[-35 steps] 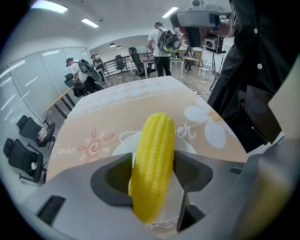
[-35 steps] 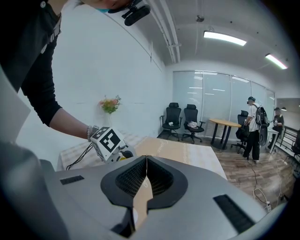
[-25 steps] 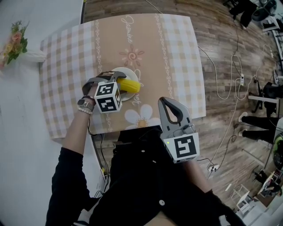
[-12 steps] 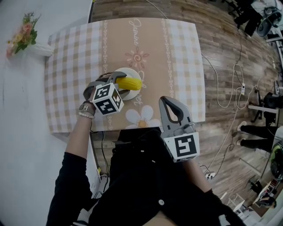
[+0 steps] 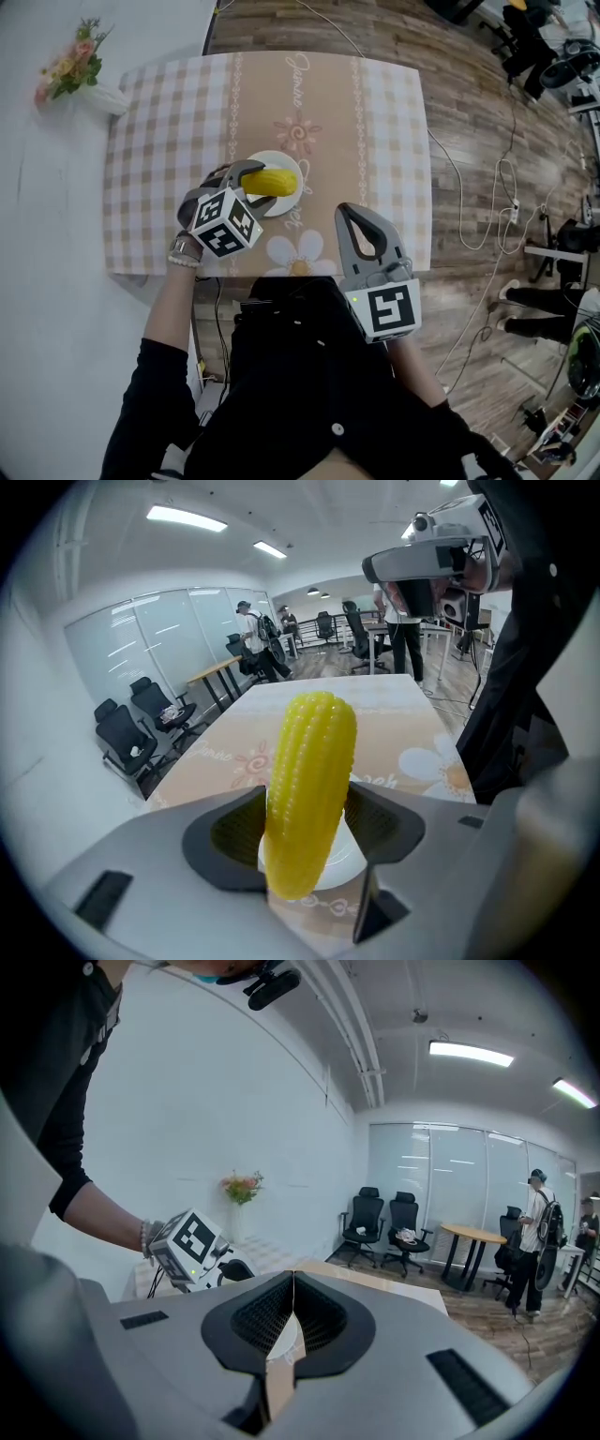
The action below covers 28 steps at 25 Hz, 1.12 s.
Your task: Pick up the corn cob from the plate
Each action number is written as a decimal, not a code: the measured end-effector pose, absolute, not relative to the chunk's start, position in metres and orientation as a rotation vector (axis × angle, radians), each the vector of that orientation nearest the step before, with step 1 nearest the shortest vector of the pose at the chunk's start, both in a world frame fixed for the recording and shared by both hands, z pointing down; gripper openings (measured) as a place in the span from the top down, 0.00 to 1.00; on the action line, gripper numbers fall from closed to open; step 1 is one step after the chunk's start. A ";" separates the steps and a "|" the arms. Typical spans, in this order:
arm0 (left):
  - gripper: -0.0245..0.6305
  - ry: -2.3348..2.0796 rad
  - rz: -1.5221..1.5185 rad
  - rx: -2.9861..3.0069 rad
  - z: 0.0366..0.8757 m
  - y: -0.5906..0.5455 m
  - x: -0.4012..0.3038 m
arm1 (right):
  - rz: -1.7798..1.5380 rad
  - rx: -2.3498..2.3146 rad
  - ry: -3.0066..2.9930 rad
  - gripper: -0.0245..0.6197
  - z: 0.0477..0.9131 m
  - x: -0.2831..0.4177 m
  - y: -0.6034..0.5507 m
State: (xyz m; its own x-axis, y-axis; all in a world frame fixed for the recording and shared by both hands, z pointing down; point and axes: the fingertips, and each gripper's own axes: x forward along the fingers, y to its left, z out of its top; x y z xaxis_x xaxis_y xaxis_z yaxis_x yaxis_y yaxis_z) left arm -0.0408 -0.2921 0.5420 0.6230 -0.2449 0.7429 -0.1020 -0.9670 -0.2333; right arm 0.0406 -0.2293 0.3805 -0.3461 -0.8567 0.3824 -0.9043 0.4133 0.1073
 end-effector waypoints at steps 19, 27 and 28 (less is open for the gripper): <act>0.56 0.760 -1.048 -2.779 0.464 -0.282 -0.054 | 0.023 1.487 -2.369 0.90 0.342 0.052 -0.235; 0.56 0.931 -0.954 -2.767 0.425 -0.273 -0.056 | -0.042 1.511 -2.385 0.90 0.322 0.063 -0.234; 0.56 0.943 -0.935 -2.767 0.419 -0.272 -0.055 | -0.048 1.516 -2.385 0.90 0.320 0.065 -0.234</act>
State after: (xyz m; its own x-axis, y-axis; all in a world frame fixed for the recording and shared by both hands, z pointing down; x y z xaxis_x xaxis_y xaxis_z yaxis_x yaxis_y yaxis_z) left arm -0.0553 -0.2721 0.4190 0.6260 -0.5757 0.5260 -0.5314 -0.8086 -0.2525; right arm 0.0653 -0.2343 0.3203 -0.3896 -0.8882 0.2437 -0.8777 0.4382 0.1939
